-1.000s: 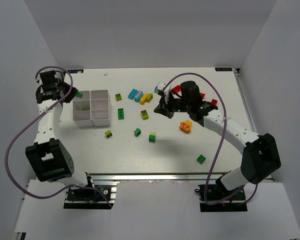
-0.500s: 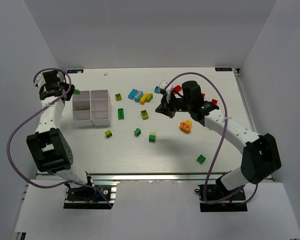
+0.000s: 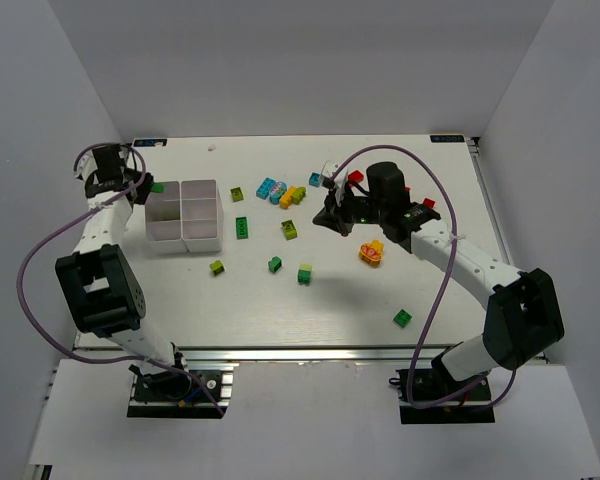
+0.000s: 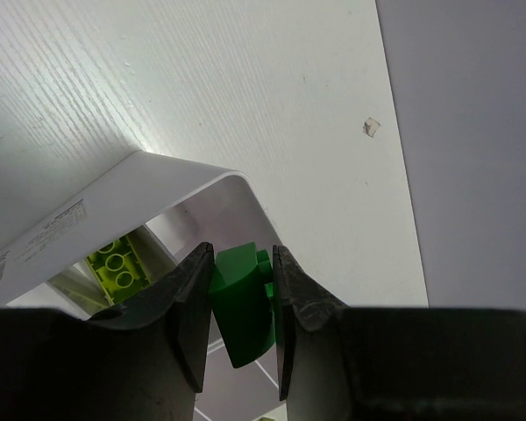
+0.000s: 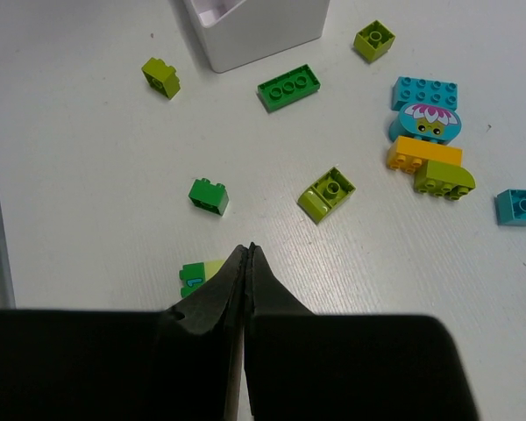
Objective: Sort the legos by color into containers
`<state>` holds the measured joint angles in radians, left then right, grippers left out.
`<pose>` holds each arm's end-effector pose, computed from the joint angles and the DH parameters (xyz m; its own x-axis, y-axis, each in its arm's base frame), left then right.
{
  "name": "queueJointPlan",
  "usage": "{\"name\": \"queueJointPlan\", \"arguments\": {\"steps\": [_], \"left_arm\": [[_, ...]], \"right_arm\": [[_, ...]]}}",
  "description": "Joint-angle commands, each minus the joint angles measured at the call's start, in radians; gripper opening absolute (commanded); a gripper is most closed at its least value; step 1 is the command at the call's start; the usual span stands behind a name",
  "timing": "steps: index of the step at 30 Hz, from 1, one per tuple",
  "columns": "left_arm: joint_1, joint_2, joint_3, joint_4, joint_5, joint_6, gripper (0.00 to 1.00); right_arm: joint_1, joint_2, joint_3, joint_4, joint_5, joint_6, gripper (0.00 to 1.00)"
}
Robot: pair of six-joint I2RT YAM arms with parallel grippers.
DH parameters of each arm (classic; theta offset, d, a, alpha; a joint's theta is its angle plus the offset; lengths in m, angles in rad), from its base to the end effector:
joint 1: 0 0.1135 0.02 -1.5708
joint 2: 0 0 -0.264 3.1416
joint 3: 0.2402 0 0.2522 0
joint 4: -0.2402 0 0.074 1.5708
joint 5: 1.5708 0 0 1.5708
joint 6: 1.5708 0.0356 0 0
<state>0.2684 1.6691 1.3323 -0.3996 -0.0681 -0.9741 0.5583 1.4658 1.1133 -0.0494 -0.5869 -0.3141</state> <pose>0.3639 0.1026 0.2783 -0.1048 -0.8848 -0.4541 -0.7116 0.3857 -0.5872 0.2765 0.1959 0.3072 -0.0457 -0.3319 -0.9422 -0.9331 0.3509 -0.0783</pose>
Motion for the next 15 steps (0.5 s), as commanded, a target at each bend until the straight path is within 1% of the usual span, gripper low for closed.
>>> {"name": "queueJointPlan", "arguments": {"steps": [1, 5, 7, 9, 13, 14, 15], "left_arm": [[0.0, 0.003, -0.005, 0.027, 0.005, -0.012, 0.18], [0.0, 0.017, -0.015, 0.039, 0.022, -0.024, 0.27], [0.002, 0.02, -0.016, 0.047, 0.027, -0.032, 0.28], [0.0, 0.02, -0.021, 0.053, 0.03, -0.041, 0.33], [0.0, 0.015, -0.022, 0.051, 0.037, -0.049, 0.46], [0.002, 0.012, -0.024, 0.051, 0.039, -0.048, 0.47], [0.0, 0.011, -0.024, 0.051, 0.042, -0.049, 0.49]], "right_arm": [[-0.005, -0.028, 0.006, 0.026, -0.016, 0.009, 0.0], [-0.006, -0.03, 0.005, 0.025, -0.014, 0.009, 0.0], [-0.008, -0.028, 0.005, 0.025, -0.013, 0.007, 0.0], [-0.008, -0.03, 0.008, 0.02, -0.013, 0.006, 0.0], [-0.008, -0.027, 0.01, 0.017, -0.017, 0.006, 0.0], [-0.008, -0.025, 0.011, 0.017, -0.017, 0.007, 0.0], [-0.008, -0.024, 0.013, 0.017, -0.019, 0.007, 0.0]]}}
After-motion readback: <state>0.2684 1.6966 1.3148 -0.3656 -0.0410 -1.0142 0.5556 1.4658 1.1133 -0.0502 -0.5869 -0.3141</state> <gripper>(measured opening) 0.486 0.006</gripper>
